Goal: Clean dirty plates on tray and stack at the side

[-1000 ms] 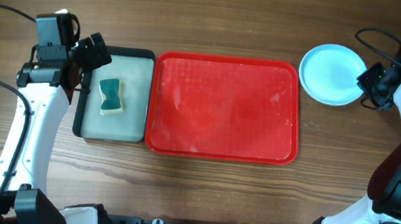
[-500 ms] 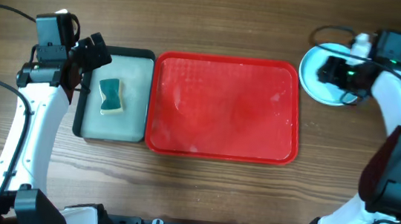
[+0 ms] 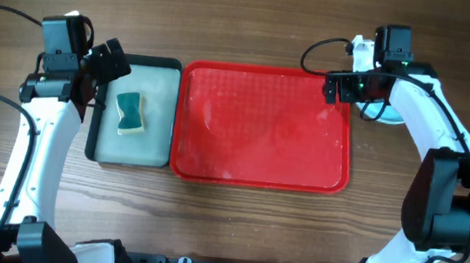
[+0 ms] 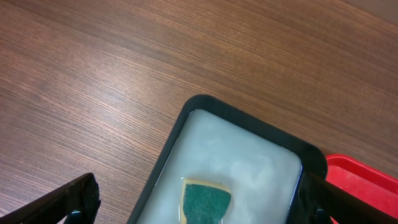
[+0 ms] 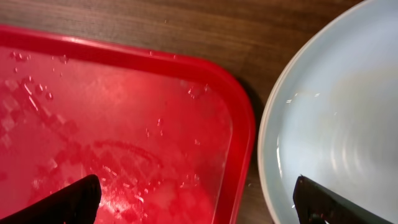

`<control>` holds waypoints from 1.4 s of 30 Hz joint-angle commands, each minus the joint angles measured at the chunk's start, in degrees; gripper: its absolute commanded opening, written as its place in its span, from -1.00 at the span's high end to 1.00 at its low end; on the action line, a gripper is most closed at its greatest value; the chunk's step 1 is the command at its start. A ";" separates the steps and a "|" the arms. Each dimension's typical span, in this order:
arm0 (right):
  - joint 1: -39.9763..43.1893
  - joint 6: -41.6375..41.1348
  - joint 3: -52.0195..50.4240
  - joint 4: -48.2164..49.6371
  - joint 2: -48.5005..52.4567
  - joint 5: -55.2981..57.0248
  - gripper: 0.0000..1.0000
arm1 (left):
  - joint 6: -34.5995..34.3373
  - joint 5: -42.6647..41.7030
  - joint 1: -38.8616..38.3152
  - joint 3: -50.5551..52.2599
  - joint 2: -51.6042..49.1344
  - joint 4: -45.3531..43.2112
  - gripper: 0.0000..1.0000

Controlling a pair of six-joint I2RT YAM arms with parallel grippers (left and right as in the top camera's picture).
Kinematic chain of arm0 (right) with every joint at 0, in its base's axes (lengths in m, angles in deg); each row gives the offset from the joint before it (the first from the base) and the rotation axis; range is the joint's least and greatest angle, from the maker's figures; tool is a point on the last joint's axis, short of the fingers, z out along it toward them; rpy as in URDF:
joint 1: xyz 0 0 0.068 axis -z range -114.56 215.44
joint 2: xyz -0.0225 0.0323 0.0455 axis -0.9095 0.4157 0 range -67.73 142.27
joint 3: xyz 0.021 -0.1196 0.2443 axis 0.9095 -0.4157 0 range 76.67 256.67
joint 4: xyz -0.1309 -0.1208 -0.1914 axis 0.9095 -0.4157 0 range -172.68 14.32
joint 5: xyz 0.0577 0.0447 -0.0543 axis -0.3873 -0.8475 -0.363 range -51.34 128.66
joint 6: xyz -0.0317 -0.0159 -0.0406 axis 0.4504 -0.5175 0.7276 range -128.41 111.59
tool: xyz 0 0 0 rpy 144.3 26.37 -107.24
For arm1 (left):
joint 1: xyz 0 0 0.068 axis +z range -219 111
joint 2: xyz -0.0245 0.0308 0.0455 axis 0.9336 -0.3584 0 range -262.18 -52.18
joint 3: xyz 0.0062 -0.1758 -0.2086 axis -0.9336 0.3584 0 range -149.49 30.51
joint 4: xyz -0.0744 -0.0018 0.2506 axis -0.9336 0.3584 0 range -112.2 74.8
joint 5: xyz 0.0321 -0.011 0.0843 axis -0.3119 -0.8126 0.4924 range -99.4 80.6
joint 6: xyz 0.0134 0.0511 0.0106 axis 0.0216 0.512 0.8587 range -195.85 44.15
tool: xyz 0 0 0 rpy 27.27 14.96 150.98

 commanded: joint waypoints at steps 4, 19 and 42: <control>0.09 0.74 -0.13 1.57 -1.90 1.07 -0.99 | -0.90 -0.07 0.22 -0.37 -0.02 -0.15 -1.00; 0.09 0.74 -0.13 2.56 -1.86 1.05 -0.99 | -0.90 -0.07 0.22 -0.37 -0.02 -0.15 -1.00; -4.74 7.43 -0.13 -0.13 -62.25 3.65 -0.99 | -0.90 -0.07 0.22 -0.37 -0.02 -0.15 -1.00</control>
